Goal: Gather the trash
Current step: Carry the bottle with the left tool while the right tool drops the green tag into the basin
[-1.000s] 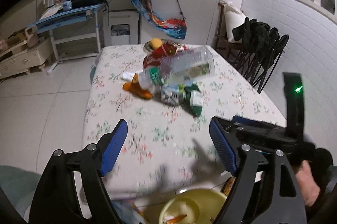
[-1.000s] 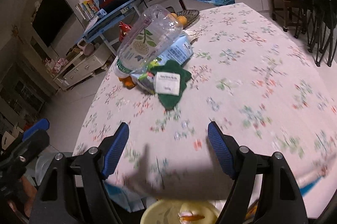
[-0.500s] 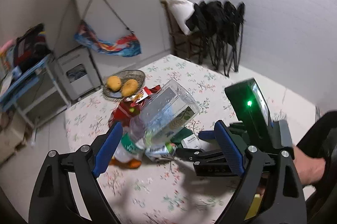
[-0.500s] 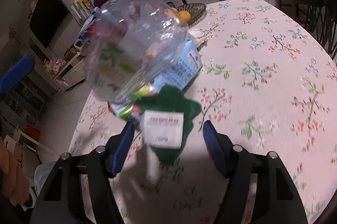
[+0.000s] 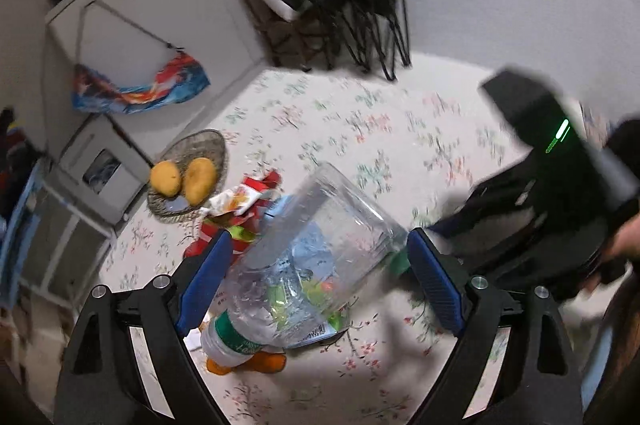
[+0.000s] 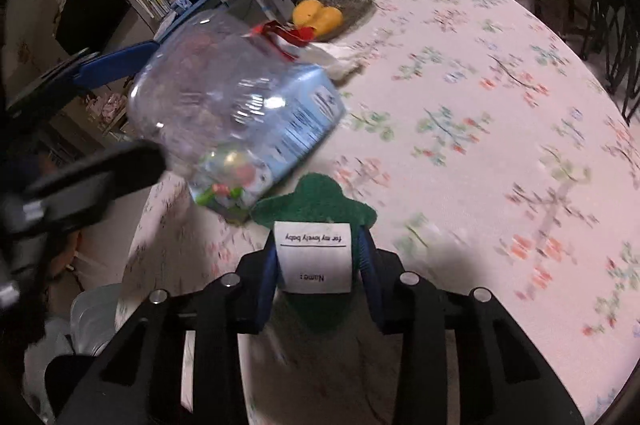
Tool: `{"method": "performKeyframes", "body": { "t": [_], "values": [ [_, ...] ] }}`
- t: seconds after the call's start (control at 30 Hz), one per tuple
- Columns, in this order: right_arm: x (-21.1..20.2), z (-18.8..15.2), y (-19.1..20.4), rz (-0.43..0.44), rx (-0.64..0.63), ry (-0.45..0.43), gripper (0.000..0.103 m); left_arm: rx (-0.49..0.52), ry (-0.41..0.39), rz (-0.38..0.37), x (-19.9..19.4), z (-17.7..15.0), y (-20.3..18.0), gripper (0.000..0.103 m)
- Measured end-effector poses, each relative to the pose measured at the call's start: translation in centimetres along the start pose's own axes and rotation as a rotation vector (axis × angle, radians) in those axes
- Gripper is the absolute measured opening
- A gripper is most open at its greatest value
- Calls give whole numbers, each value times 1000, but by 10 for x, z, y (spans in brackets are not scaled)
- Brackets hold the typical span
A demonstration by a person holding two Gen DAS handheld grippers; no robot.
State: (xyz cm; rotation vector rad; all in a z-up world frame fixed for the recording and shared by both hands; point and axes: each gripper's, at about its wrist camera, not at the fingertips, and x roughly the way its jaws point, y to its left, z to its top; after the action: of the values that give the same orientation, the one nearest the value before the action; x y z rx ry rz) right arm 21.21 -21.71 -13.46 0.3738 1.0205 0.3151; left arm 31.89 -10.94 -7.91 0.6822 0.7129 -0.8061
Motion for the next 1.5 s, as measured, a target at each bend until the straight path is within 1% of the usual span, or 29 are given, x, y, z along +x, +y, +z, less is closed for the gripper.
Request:
{"method": "performKeyframes", "body": {
  "t": [0.1, 0.17, 0.23, 0.33, 0.37, 0.4, 0.47, 0.53, 0.57, 0.6, 0.7, 0.73, 0.77, 0.9, 0.93, 0.97, 1.0, 1.03, 1.1, 1.17, 1.2, 1.27, 1.37, 1.4, 1.43, 1.5],
  "values": [
    [-12, -11, -8, 7, 23, 22, 38, 71, 52, 12, 12, -2, -7, 86],
    [-16, -13, -12, 11, 37, 27, 38, 86, 70, 30, 15, -3, -8, 86],
    [-19, -17, -14, 18, 48, 29, 38, 52, 88, 25, 14, -3, -6, 86],
    [-21, -21, -13, 23, 50, 30, 38, -78, 128, -15, 11, -2, 10, 83],
    [-22, -23, -12, 26, 50, 32, 38, -119, 127, -36, 6, -2, 14, 77],
    [-23, -24, -12, 28, 50, 34, 38, -149, 128, -60, 2, -2, 17, 74],
    [-22, -25, -11, 32, 52, 36, 39, -180, 137, -101, -5, -3, 19, 74],
    [-23, -27, -11, 34, 53, 37, 39, -159, 152, -119, -9, -3, 14, 74],
    [-24, -29, -11, 33, 52, 36, 39, -132, 160, -108, -9, -3, 9, 74],
    [-24, -30, -11, 34, 52, 34, 39, -99, 165, -80, -9, -3, 4, 74],
    [-25, -30, -12, 37, 57, 31, 39, -44, 182, 16, -1, -3, -6, 81],
    [-25, -30, -12, 39, 59, 30, 40, -39, 180, 42, 2, -3, -8, 83],
    [-25, -31, -12, 42, 62, 28, 40, -41, 177, 53, 5, -2, -8, 83],
    [-25, -33, -14, 54, 71, 20, 40, -91, 158, 63, 14, 7, -3, 83],
    [-26, -33, -14, 56, 73, 19, 40, -103, 148, 65, 14, 9, -2, 75],
    [-25, -33, -14, 58, 74, 18, 40, -113, 141, 72, 13, 11, 0, 72],
    [-25, -33, -14, 59, 74, 17, 40, -119, 137, 85, 12, 12, 1, 64],
    [-25, -33, -14, 60, 74, 15, 40, -126, 136, 87, 10, 14, 2, 58],
    [-25, -33, -15, 62, 78, 11, 40, -161, 137, 80, 6, 14, 7, 54],
    [-25, -33, -14, 62, 81, 7, 40, -176, 123, 96, 0, 12, 7, 37],
    [-25, -33, -14, 63, 83, 5, 40, -201, 119, 107, -6, 10, 10, 29],
    [-25, -34, -14, 63, 83, 5, 40, -260, 124, 86, -11, 6, 16, 21],
    [-26, -36, -13, 61, 80, 4, 40, -311, 115, 66, -15, -3, 18, 21],
    [-26, -37, -12, 60, 77, 4, 40, -329, 110, 69, -16, -5, 18, 27],
    [-26, -37, -11, 60, 76, 4, 40, -335, 116, 80, -14, -6, 17, 48],
    [-27, -38, -11, 62, 77, 2, 40, -330, 139, 135, -6, -8, 14, 66]
  ]
}}
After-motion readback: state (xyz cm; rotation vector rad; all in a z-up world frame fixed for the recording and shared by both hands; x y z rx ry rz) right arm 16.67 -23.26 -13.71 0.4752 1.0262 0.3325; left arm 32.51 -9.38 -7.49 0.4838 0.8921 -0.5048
